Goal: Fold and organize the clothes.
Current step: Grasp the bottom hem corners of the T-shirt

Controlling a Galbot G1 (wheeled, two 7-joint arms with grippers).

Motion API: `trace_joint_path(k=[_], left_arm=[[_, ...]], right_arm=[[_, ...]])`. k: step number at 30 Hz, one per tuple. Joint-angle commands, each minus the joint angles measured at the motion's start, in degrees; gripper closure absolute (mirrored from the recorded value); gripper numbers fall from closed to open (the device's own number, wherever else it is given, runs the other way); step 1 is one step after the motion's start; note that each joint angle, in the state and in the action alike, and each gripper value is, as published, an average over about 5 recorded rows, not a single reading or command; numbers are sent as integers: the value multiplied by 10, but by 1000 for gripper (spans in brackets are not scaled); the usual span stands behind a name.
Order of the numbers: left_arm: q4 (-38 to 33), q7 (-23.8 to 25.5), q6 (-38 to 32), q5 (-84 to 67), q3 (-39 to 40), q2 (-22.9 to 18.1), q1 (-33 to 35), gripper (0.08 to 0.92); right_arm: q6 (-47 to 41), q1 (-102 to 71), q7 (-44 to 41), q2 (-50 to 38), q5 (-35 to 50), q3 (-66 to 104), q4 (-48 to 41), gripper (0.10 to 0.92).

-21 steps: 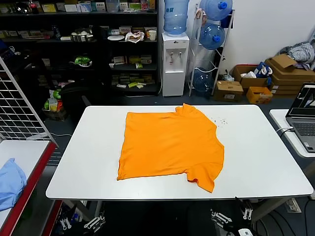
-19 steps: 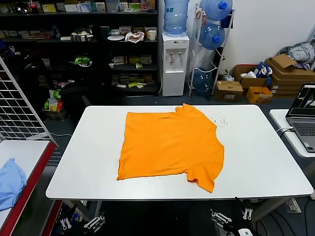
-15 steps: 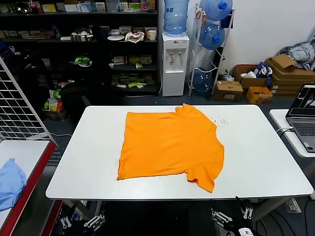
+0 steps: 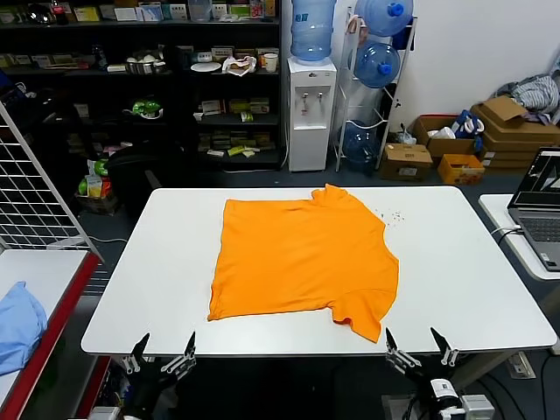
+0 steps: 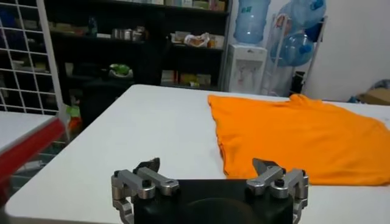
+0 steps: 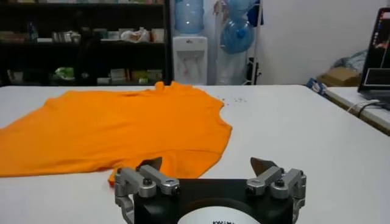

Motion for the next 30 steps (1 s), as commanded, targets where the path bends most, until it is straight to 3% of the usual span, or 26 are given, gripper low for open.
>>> trace_joint_path(k=[1,10,21,27,30], left_arm=[[114,1,12,-22,68,-6,-150,79],[173,-8,23,-21,105,-25,-204,79],[185,-15,34,-20,129,-31,-230,79],[186,-20,43,-20,140,-43,-241,82],[186,-23,47,-19,146,-48,-245,123]], right_arm=[[-41,89,14,3,17,-22,-56,104],[-59,126,19,7,12,-74,-95,104],[-66,143,20,35,-26,-110,-118,111],[-63,137,21,40,-36,-115,-118,244],[-62,134,24,40,-38,-114,-116,331]])
